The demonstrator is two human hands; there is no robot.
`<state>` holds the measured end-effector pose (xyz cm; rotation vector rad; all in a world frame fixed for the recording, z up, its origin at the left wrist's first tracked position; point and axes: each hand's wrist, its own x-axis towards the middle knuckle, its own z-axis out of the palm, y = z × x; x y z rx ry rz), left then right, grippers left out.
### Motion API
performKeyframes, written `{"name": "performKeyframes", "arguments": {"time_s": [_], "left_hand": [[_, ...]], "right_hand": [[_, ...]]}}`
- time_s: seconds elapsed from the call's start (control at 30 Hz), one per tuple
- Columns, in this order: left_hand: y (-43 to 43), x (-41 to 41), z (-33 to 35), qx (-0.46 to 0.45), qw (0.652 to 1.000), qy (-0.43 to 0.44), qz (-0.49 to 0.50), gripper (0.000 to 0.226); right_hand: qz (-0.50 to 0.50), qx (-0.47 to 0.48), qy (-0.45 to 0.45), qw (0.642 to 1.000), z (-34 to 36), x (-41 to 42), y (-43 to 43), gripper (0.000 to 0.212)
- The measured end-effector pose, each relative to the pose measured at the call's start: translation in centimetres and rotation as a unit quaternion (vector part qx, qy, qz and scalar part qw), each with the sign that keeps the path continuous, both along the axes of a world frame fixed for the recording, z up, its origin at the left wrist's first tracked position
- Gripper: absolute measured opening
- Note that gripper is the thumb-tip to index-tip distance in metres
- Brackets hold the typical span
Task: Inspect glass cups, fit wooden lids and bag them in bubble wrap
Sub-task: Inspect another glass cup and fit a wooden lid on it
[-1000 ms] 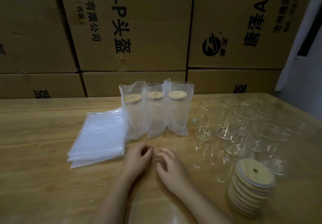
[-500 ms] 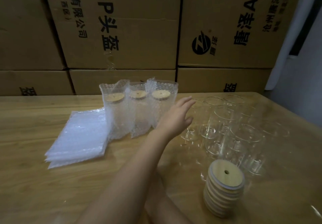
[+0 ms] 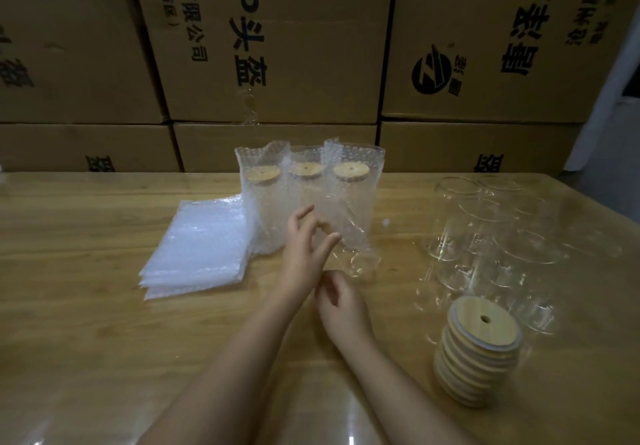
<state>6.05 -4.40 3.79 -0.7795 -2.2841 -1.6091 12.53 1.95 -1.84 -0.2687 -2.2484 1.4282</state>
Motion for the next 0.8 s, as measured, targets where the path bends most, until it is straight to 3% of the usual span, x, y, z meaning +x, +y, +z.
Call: {"name": "performKeyframes", "arguments": {"time_s": [0.1, 0.17, 0.27, 0.37, 0.47, 0.63, 0.73, 0.8], "left_hand": [[-2.3, 0.8, -0.3, 0.102, 0.994, -0.002, 0.035, 0.021], [-3.4, 1.1, -0.5, 0.164, 0.985, -0.006, 0.059, 0.021], [-4.1, 1.2, -0.6, 0.261, 0.962, -0.062, 0.051, 0.013], [-4.2, 1.3, -0.7, 0.330, 0.937, -0.111, 0.021, 0.026], [-3.5, 0.8, -1.6, 0.358, 0.918, -0.169, 0.007, 0.052], [-1.4, 0.9, -3.6, 0.321, 0.894, -0.299, -0.091, 0.049], [-0.8, 0.7, -4.4, 0.290, 0.891, -0.322, -0.135, 0.062], [-1.0, 0.5, -4.9, 0.265, 0.896, -0.323, -0.146, 0.062]], "right_hand": [[-0.117, -0.018, 0.124, 0.985, 0.3, 0.2, 0.8, 0.022], [-0.145, 0.007, 0.124, 0.982, 0.2, 0.9, -0.8, 0.038], [-0.094, 0.016, 0.119, 0.988, 0.1, 0.3, 0.5, 0.071], [-0.013, -0.013, 0.090, 0.996, 0.1, 0.4, 0.3, 0.084], [0.007, -0.051, 0.073, 0.996, -0.3, 0.0, 0.5, 0.085], [-0.003, -0.121, 0.052, 0.991, -0.4, -0.2, 0.8, 0.079], [-0.001, -0.154, 0.063, 0.986, -0.2, -0.2, 0.7, 0.082], [0.008, -0.162, 0.060, 0.985, -0.5, -0.3, 0.6, 0.072]]}}
